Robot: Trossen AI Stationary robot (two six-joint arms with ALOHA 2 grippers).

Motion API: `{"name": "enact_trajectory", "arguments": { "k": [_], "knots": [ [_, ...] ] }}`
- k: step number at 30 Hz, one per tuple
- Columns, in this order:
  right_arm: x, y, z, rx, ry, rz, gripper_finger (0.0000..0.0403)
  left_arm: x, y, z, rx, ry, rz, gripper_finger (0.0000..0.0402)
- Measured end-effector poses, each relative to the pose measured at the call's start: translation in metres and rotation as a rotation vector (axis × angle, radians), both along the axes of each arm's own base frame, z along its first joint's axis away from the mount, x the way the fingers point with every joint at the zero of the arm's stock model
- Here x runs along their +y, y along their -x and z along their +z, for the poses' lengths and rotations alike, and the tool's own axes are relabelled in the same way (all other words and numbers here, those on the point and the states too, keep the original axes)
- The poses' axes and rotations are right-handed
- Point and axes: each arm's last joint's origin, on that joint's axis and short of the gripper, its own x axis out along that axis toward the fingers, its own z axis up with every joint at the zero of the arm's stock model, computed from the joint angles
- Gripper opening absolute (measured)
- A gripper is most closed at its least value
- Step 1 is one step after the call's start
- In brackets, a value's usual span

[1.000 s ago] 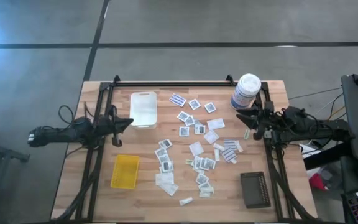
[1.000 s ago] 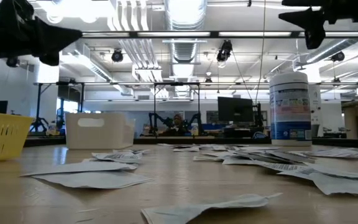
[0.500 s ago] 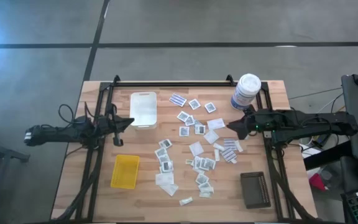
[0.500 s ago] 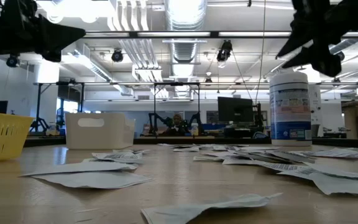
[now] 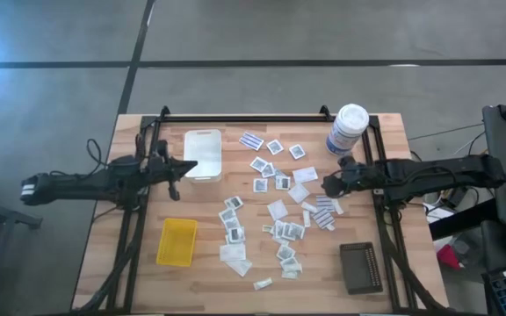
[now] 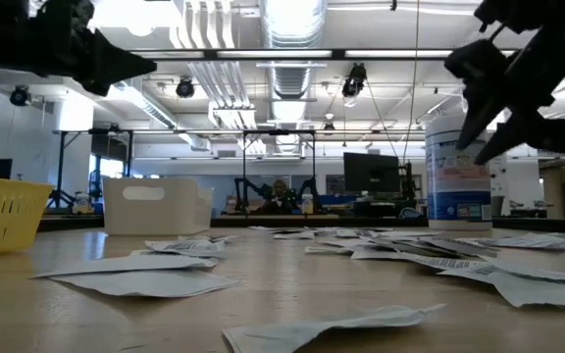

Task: Pick & Place First Aid Supplies
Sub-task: Put the blue bandage into the white bin

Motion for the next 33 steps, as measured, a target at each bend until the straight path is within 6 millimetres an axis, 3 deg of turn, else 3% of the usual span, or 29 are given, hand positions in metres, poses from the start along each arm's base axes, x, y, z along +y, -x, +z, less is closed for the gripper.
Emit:
{"name": "enact_trajectory", "arguments": {
  "k": [6, 21, 29, 33],
  "knots": [
    [0.000, 0.005, -0.023, 0.051, -0.085, -0.127, 0.0153, 0.002, -0.006, -0.005, 0.060, -0.015, 0.007, 0.0000],
    [-0.012, 0.000, -0.061, -0.082, -0.071, -0.336, 0.0157, -0.001, -0.009, 0.017, 0.039, -0.134, -0.104, 0.0000],
    [-0.021, -0.001, -0.074, -0.021, -0.058, -0.391, 0.0153, -0.001, -0.010, 0.018, 0.066, -0.243, -0.109, 0.0000],
    [-0.026, -0.009, -0.072, 0.010, -0.026, -0.374, 0.0149, -0.001, -0.010, 0.023, 0.055, -0.266, -0.106, 0.0000]
  ]
}}
